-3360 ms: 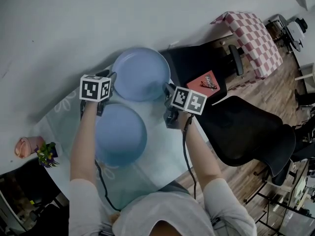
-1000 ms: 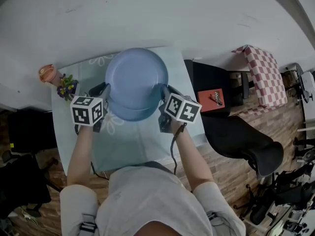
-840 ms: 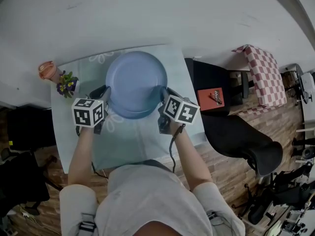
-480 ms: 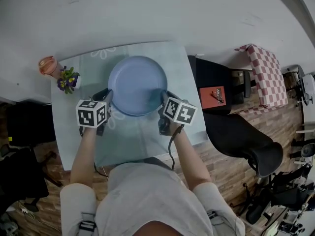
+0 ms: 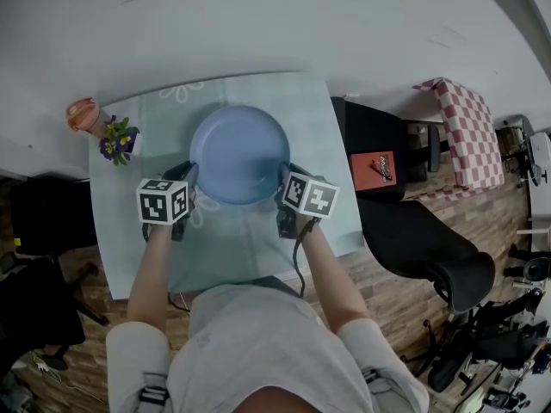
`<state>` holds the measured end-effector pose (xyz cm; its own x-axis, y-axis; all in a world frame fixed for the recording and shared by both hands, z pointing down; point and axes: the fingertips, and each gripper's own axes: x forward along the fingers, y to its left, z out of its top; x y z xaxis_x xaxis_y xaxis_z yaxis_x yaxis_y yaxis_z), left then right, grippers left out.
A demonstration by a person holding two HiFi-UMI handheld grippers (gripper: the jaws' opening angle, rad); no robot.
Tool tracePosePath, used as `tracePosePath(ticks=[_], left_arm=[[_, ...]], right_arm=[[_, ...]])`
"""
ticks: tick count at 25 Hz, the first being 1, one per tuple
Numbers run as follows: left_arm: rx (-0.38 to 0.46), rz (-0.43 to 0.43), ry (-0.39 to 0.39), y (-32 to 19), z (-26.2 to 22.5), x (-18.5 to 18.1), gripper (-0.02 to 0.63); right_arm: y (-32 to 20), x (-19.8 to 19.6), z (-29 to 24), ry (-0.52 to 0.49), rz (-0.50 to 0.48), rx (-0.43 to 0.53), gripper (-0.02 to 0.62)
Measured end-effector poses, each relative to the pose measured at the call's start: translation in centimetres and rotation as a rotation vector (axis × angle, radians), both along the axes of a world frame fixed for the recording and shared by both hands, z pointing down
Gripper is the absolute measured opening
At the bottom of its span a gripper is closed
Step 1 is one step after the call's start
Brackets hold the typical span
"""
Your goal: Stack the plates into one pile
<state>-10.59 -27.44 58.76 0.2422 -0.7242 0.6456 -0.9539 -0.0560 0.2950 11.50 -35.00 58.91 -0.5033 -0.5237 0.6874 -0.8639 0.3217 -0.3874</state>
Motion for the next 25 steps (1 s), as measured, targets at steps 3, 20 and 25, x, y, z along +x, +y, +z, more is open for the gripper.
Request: tracePosePath(ticks=[3, 20, 25], left_arm=[[-0.013, -0.005, 0.01, 0.1, 0.6, -0.1, 0.071], [-0.029, 0.012, 0.013, -0.1, 2.0, -0.4, 0.084], [-0.008, 0.018, 0.001, 0.0, 1.4, -0.3, 0.084]], right_arm=[[0.0, -0.1, 0.7, 0.019, -0.004, -0.014, 0.04], [-0.3, -0.7, 1.3, 0.108, -0.037, -0.007, 0.066], [-0.2, -0.9, 1.0, 0.134, -0.075, 0.02, 0.097]])
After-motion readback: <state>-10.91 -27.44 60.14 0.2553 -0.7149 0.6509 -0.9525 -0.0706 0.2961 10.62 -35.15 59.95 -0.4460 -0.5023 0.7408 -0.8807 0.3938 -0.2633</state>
